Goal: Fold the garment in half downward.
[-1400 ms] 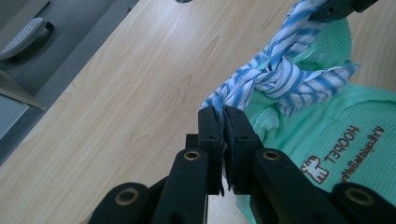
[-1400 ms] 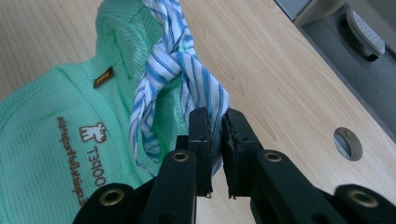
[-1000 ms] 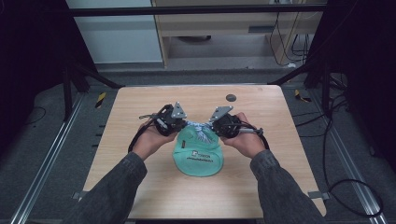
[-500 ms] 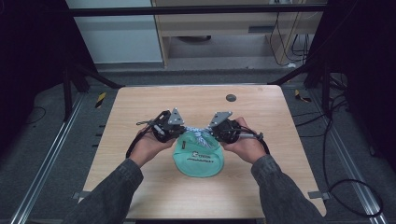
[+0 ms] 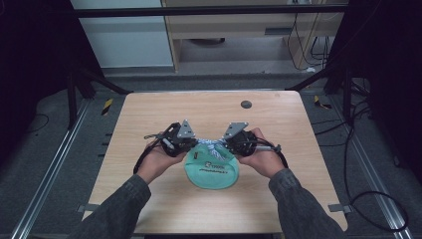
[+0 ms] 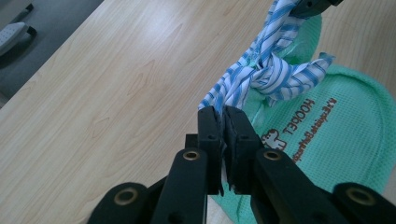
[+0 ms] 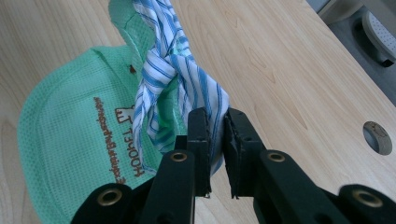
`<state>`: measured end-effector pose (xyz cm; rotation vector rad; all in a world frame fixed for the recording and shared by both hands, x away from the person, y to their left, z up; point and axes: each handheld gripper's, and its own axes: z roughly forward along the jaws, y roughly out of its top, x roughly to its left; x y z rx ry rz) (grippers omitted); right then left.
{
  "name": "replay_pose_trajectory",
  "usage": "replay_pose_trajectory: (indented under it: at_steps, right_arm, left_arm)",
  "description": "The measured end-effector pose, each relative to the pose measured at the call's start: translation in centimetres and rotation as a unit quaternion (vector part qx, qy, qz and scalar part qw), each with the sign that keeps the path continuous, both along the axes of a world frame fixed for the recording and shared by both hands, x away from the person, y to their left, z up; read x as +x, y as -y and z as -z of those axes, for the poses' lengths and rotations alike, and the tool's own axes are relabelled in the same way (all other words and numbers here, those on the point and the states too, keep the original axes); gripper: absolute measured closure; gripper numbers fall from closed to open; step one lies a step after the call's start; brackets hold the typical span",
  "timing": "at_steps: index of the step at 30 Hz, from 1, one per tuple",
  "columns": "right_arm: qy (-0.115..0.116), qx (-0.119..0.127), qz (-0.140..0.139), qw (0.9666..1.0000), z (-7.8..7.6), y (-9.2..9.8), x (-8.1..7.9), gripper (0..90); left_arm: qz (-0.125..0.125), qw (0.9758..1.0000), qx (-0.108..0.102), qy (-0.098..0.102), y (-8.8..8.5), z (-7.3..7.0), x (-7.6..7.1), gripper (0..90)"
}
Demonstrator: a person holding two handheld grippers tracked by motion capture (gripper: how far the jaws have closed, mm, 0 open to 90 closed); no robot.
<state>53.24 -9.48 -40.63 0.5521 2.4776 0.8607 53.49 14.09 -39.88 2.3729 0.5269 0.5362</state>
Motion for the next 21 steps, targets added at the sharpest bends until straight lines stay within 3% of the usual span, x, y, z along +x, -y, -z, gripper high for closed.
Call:
replay_pose_trajectory:
  at_steps: [17,21]
  right_arm:
    - [-0.001,0.001,-0.007,1.0,0.9,-0.1,-1.1,80.3]
    - [0.002,-0.003,-0.009,0.9999,1.0,-0.2,-1.5,79.8]
  left_arm:
    - [-0.004,0.9999,-0.012,-0.002,-0.4,1.1,-1.0,86.1]
    - [-0.01,0.9997,-0.019,-0.011,-0.5,1.4,-1.3,85.8]
